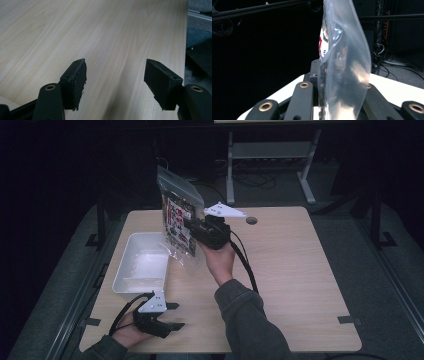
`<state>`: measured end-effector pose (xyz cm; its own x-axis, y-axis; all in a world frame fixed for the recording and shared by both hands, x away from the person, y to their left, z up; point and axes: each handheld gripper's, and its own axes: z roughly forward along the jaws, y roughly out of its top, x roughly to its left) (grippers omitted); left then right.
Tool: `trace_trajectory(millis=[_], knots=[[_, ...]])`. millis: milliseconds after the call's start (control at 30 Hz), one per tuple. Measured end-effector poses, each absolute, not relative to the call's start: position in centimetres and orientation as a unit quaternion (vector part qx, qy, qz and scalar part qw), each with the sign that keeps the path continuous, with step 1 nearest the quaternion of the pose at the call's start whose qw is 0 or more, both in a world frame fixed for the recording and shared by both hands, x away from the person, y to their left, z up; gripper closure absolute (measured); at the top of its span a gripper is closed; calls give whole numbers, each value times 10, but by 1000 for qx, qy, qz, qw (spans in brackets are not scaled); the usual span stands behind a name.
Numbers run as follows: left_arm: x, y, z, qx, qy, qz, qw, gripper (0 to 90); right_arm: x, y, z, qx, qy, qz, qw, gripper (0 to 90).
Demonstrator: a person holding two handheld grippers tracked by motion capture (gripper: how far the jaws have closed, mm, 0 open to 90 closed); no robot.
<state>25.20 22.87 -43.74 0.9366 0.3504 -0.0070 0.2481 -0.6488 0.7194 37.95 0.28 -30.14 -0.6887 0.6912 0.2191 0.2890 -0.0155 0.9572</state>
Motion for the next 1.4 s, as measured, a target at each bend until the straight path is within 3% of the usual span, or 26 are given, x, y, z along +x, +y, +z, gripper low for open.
trace_trajectory(millis=[567, 1400], knots=[[249, 241, -439, 906, 169, 61, 383, 331, 398, 63, -304, 353, 678, 623, 167, 753], [246, 244, -442, 910, 164, 56, 376, 323, 405, 128, -359, 374, 694, 588, 181, 753]])
